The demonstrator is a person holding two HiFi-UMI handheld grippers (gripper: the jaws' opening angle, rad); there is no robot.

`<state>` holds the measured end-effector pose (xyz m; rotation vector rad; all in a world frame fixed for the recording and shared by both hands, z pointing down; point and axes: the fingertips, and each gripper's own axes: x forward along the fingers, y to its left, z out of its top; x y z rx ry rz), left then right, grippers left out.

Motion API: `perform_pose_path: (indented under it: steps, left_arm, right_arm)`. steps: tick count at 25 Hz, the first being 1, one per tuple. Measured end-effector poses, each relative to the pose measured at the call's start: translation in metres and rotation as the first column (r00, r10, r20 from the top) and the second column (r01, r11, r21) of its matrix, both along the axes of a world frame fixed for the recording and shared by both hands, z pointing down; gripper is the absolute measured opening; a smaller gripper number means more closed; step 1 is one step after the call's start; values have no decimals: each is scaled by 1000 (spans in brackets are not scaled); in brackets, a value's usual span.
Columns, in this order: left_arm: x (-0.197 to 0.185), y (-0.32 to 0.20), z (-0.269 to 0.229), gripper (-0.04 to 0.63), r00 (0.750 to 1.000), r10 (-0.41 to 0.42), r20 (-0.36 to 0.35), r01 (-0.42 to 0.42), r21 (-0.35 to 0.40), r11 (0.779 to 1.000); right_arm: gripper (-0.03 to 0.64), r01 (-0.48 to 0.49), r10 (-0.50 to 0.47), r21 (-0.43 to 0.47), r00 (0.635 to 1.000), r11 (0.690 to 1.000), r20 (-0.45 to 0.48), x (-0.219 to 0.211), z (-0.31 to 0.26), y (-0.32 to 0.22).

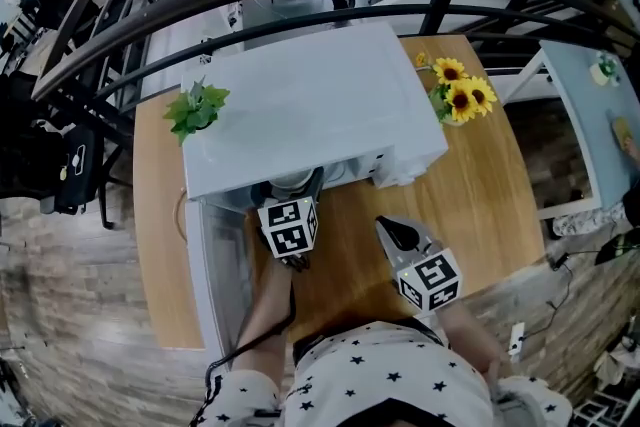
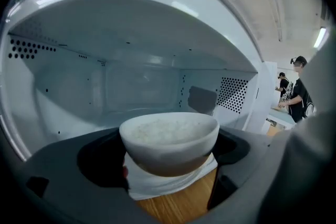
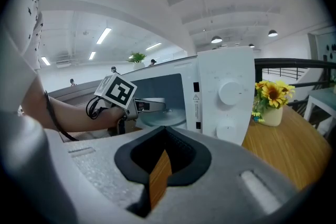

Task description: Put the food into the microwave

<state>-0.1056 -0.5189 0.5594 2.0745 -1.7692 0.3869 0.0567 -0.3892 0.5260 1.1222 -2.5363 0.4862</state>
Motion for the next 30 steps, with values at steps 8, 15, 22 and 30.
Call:
perform_pose_path:
  steps: [8,15,22,30]
  left_arm:
    - [-6,-17,12,485,1000,-23,21,23,-18,1000]
    - [-15,-30,25,485,998,-37,54,40,-39,998]
    - [-23,-38,34,485,993,-37,110,43,-51,998]
    - [-26,-40,38,484,985,-45,166,59,-80,995]
  right_arm:
    - [6,11,-11,-9,1000,1000,-1,-4,3,-7]
    - [6,23,-23,-23,1000,999,-5,-10,8,-9]
    - [6,34,-34,-30,999,999,-5,-17,12,-11]
    - [6,46,-46,-31,999,998,-4,-24,12,-11]
